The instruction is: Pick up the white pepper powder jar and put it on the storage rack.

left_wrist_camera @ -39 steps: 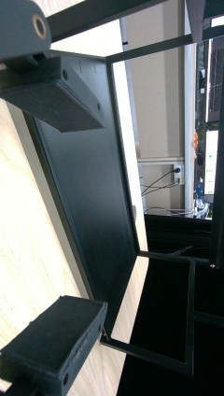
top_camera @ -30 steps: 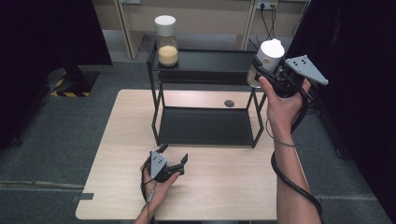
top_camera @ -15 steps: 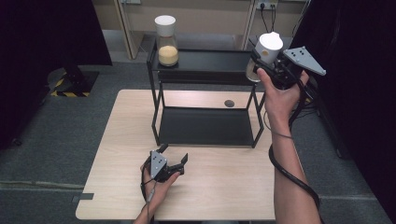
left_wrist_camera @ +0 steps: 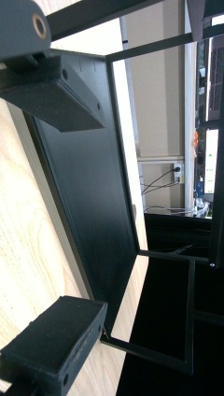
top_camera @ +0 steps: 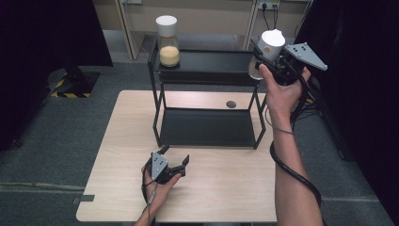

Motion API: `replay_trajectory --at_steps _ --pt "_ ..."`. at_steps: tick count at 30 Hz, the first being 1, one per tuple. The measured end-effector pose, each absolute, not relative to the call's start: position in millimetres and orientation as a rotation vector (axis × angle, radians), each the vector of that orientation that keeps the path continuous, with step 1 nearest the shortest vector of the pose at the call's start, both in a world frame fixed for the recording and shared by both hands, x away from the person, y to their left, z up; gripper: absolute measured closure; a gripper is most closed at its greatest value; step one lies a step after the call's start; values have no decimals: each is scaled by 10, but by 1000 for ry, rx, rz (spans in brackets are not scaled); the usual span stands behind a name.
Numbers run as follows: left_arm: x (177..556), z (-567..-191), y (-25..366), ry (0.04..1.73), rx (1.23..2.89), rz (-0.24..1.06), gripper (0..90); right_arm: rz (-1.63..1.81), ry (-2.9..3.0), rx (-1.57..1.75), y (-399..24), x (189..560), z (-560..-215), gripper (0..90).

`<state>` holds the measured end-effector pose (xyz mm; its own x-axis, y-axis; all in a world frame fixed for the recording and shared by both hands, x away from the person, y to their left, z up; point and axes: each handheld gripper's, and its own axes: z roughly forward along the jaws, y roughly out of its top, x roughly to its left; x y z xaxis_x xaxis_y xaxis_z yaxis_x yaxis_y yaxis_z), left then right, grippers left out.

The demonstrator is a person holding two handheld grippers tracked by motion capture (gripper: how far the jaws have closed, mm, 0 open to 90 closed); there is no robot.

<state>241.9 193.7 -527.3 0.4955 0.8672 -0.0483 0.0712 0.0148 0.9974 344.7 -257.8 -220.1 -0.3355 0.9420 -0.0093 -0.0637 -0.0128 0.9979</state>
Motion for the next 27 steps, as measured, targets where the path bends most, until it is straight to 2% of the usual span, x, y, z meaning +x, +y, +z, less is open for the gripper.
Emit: replay_trajectory --at_steps 27 --pt "2417 -5277 1942 875 1432 764 99 1438 1402 1037 -2531 3625 -2056 305"
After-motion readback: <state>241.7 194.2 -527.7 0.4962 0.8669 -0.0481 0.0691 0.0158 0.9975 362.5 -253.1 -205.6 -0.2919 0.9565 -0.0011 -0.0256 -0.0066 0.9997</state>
